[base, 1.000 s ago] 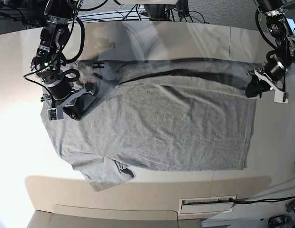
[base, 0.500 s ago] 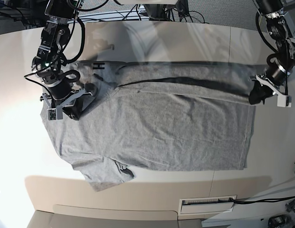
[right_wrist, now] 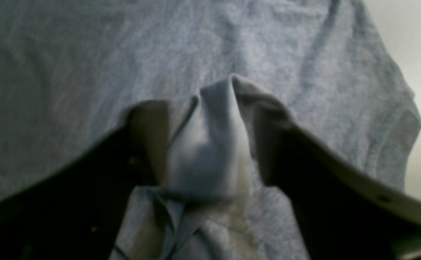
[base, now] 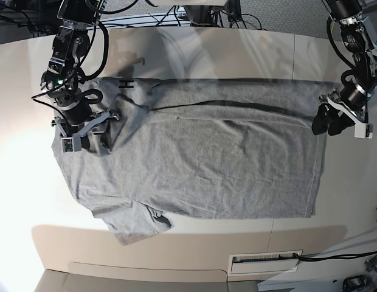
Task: Fold the T-shirt properly
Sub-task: 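Lay the folded collar edge down and release with the right gripper, then lower the right gripper onto the folded fabric near the sleeve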
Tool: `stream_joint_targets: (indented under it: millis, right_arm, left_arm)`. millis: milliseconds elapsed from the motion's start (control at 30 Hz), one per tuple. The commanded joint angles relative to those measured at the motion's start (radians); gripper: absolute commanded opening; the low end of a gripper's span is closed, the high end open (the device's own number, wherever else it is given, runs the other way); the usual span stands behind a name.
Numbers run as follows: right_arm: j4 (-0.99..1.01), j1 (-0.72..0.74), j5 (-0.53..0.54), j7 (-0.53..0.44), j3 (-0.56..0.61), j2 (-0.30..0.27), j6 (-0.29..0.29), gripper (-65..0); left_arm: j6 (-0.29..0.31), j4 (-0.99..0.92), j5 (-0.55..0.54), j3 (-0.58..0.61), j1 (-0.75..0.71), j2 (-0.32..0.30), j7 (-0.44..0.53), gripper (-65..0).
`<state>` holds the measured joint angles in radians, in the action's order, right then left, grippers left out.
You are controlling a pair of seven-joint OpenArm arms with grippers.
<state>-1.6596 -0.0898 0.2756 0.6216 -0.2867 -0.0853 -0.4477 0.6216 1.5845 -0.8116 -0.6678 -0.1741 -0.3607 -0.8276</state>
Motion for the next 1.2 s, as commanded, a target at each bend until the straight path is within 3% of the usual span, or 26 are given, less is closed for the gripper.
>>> stream_joint_targets:
  millis: [0, 133, 267, 300, 333, 400, 433, 500, 633, 733, 933, 1167]
  right_arm:
    - [-0.014, 0.012, 0.011, -0.048, -0.002, -0.009, 0.023, -28.0]
    - [-0.014, 0.019, 0.011, -0.140, -0.002, -0.009, 0.042, -28.0]
    - [-0.015, 0.053, 0.011, -0.108, -0.003, -0.009, 0.040, -28.2]
    - [-0.018, 0.058, 0.012, -0.074, -0.003, -0.009, 0.040, -30.7]
    - [-0.026, 0.056, 0.018, -0.042, -0.003, -0.009, 0.036, -37.5]
    - [-0.043, 0.042, 0.023, 0.014, -0.003, -0.009, -0.001, -59.0]
    - [-0.052, 0.029, 0.022, 0.034, -0.003, -0.009, -0.032, -65.0]
    - [-0.072, -0.008, 0.022, 0.041, -0.003, -0.009, -0.065, -65.0]
    - [-0.137, -0.101, -0.052, 0.033, -0.003, -0.009, -0.060, -65.0]
    - [-0.182, -0.150, -0.132, -0.003, -0.003, -0.009, 0.005, -65.0]
    - [-0.193, -0.162, -0.223, 0.062, -0.003, -0.009, 0.230, -65.0]
    - [-0.136, -0.147, -0.179, 0.067, -0.002, -0.006, 0.251, -65.0]
  left_arm:
    - [0.003, 0.014, -0.018, -0.005, 0.008, -0.019, 0.028, -29.1]
    - [0.003, 0.014, -0.018, -0.005, 0.008, -0.019, 0.036, -29.1]
    - [0.031, 0.014, -0.018, -0.005, 0.007, -0.024, 0.028, -30.5]
    - [0.050, 0.015, -0.018, -0.005, 0.006, -0.025, 0.008, -35.4]
    - [0.077, 0.015, -0.019, -0.005, 0.005, -0.025, -0.018, -44.6]
    - [0.077, 0.015, -0.031, -0.004, -0.005, -0.024, -0.099, -65.0]
    - [0.077, 0.015, -0.051, -0.005, -0.017, -0.025, -0.123, -65.0]
    - [0.077, 0.015, -0.068, -0.003, -0.047, -0.027, -0.135, -65.0]
    - [0.077, 0.015, -0.053, -0.003, -0.098, -0.027, -0.130, -65.0]
    - [0.077, 0.015, -0.036, -0.003, -0.106, -0.027, -0.115, -65.0]
    - [0.077, 0.015, -0.038, -0.003, -0.106, -0.027, -0.115, -65.0]
    - [0.077, 0.015, -0.055, -0.003, -0.106, -0.027, -0.115, -65.0]
